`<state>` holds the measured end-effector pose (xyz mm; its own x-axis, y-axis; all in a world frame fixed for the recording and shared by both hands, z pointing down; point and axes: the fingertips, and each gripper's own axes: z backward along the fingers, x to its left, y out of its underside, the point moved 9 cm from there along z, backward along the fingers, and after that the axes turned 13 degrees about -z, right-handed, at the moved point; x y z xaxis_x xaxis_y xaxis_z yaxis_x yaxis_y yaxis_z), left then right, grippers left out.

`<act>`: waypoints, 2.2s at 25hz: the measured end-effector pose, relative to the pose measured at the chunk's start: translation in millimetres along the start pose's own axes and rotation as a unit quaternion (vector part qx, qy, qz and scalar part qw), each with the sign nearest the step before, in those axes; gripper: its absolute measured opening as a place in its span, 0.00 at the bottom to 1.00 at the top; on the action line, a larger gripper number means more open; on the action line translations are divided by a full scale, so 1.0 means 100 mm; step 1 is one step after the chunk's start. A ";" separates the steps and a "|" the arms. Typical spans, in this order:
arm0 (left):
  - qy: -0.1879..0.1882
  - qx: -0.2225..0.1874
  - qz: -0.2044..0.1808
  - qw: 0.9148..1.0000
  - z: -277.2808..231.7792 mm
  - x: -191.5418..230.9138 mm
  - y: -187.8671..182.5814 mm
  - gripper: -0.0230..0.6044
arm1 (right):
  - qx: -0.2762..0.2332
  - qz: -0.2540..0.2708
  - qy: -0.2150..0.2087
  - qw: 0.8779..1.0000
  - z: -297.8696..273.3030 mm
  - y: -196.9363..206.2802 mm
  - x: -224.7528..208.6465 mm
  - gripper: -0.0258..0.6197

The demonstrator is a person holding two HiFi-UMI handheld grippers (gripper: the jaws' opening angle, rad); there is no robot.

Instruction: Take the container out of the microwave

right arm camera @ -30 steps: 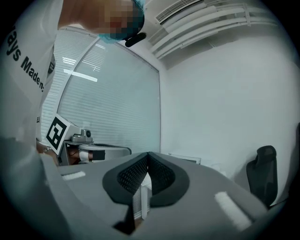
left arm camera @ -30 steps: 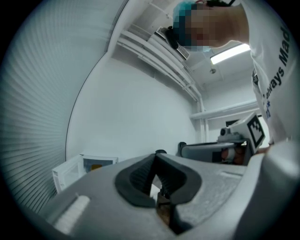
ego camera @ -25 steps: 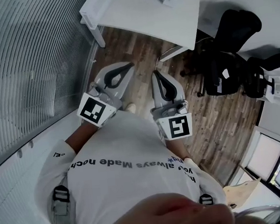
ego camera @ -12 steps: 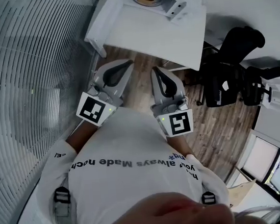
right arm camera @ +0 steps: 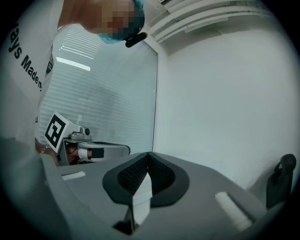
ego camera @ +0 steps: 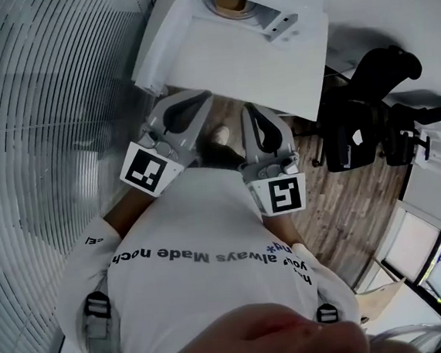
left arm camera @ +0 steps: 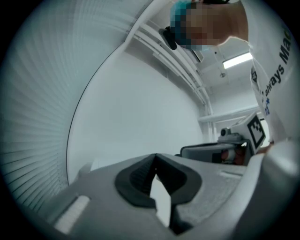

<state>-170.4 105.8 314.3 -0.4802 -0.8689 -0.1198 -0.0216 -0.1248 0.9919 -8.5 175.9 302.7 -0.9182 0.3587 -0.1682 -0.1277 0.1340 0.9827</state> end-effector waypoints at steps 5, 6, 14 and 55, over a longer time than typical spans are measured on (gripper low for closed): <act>0.011 0.001 -0.008 1.000 -0.38 0.04 -0.03 0.04 | -0.018 -0.008 0.011 1.000 -0.05 -0.08 -0.32 0.04; 0.012 0.003 -0.009 1.000 -0.46 0.04 -0.04 0.04 | -0.022 -0.010 0.012 1.000 -0.07 -0.10 -0.40 0.04; 0.017 0.005 -0.024 1.000 -1.40 0.07 -0.08 0.04 | -0.036 -0.019 0.019 0.999 -0.18 -0.30 -1.28 0.04; -0.010 0.064 0.018 0.998 -2.30 1.48 0.91 0.04 | 0.053 -0.035 0.002 0.998 -1.94 0.07 -2.29 0.10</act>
<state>-41.6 -144.6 377.1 -0.4998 -0.8620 -0.0841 -0.1156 -0.0298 0.9928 128.3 -84.7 362.9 -0.9100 0.3413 -0.2353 -0.1513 0.2551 0.9550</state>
